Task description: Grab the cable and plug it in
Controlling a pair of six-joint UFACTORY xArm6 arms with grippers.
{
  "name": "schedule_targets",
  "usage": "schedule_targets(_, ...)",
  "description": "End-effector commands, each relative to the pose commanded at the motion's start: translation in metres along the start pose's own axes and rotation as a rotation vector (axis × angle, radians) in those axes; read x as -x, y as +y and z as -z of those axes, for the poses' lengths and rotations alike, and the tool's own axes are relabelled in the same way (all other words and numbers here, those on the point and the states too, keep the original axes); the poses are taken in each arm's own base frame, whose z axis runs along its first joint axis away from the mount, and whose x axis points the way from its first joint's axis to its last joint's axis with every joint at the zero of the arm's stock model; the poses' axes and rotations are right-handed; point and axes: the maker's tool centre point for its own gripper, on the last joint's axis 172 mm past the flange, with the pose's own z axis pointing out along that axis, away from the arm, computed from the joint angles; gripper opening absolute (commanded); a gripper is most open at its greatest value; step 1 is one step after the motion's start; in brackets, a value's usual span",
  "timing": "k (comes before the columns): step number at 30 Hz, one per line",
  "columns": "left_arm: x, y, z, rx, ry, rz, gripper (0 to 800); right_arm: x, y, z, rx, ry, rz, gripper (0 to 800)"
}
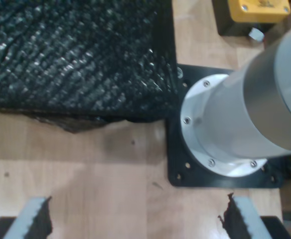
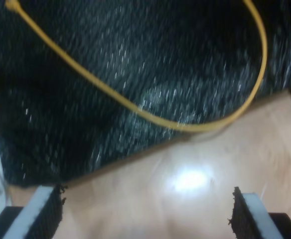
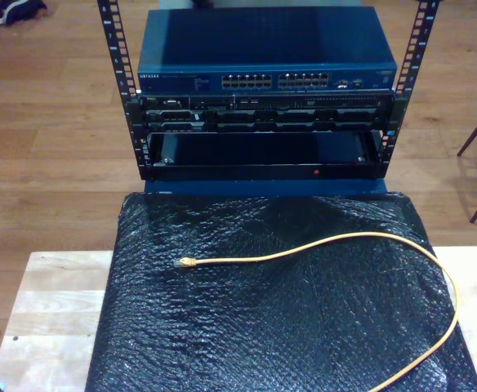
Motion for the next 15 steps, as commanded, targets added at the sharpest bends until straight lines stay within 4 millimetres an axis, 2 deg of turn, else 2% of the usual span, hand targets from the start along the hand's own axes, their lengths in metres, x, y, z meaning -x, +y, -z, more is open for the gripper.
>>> schedule_targets(7,0.000,-0.004,0.001,-0.013,-0.004,0.035,800,-0.048,0.018,-0.015,0.007,-0.016,0.054,792)
schedule_targets(15,-0.005,-0.008,-0.001,0.001,-0.014,0.027,800,-0.095,0.027,-0.053,-0.044,-0.039,0.094,792)
